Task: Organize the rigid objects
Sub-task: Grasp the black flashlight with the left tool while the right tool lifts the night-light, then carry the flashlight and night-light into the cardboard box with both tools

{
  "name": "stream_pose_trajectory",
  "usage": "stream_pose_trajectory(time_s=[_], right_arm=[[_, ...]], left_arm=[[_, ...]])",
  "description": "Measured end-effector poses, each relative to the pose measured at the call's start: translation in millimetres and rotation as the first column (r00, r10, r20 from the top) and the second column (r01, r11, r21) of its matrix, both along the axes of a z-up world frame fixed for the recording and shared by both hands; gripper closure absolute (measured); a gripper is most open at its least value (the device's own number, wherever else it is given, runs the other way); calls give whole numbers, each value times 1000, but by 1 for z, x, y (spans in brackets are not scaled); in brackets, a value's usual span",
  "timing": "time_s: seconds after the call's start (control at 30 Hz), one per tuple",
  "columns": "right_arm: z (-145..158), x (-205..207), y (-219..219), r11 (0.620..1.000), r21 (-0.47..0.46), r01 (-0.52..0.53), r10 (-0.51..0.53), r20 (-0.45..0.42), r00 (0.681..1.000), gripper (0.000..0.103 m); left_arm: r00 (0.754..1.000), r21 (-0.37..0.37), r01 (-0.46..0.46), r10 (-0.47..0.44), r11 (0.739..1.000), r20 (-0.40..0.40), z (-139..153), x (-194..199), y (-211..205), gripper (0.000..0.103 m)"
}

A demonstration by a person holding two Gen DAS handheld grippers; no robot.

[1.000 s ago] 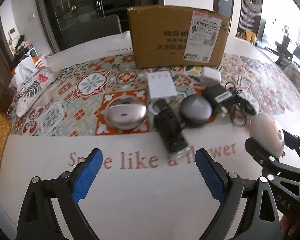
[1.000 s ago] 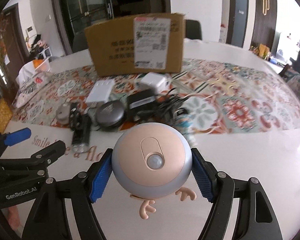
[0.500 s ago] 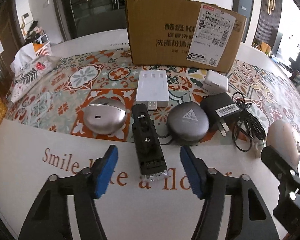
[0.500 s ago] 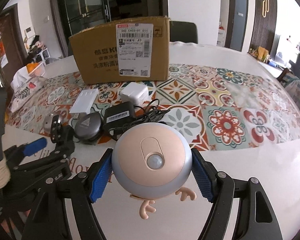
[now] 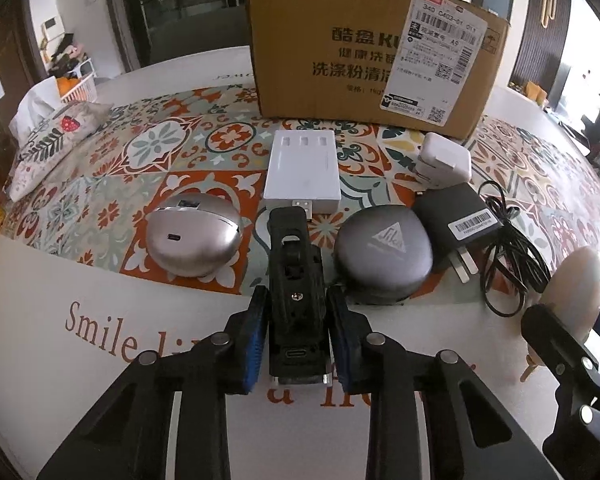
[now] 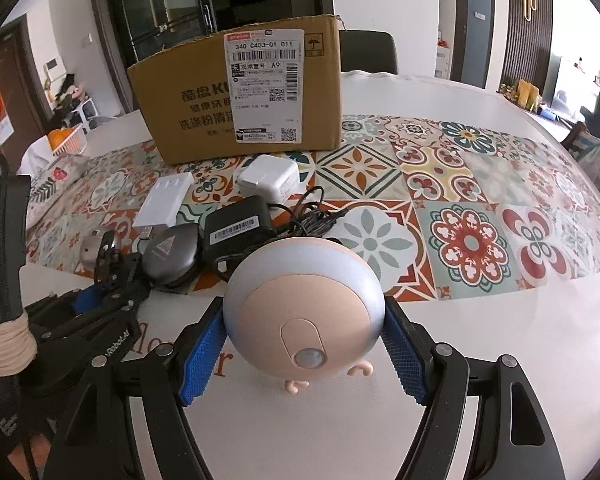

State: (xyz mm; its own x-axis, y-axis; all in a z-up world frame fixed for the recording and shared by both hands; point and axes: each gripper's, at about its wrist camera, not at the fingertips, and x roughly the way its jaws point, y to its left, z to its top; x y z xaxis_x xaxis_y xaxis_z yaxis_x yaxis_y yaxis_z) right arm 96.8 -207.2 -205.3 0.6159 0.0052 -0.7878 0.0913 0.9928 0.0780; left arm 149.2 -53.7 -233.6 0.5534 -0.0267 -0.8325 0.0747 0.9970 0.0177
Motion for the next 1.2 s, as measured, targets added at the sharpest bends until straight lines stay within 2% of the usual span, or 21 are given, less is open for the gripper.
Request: stream_pose_trajectory(time_s=[0.2,0.5,0.63,0.87,1.2], right_arm=[[4,-4,-1,1000,8,2,-2,4,1000,28],[30,-14,3,1000,9,7,-8,37,999,28],[48,-15,5,1000,7,-4,4,67,998,28],[83,-13,13,1000,-11,-28,29,129,991,28],[127,3,14,999,10,-52,49,189,981,28]], left_arm=[[1000,-17,19,-19,1000,-13,5,-9,3,74],[997,-51,76,-75,996,24,35,-18,7,74],[994,-49,99,-96,994,54,54,-20,7,74],[990,-57,98,-91,994,108,93,-17,13,74],[978,-51,81,-69,995,199,151,-8,18,74]])
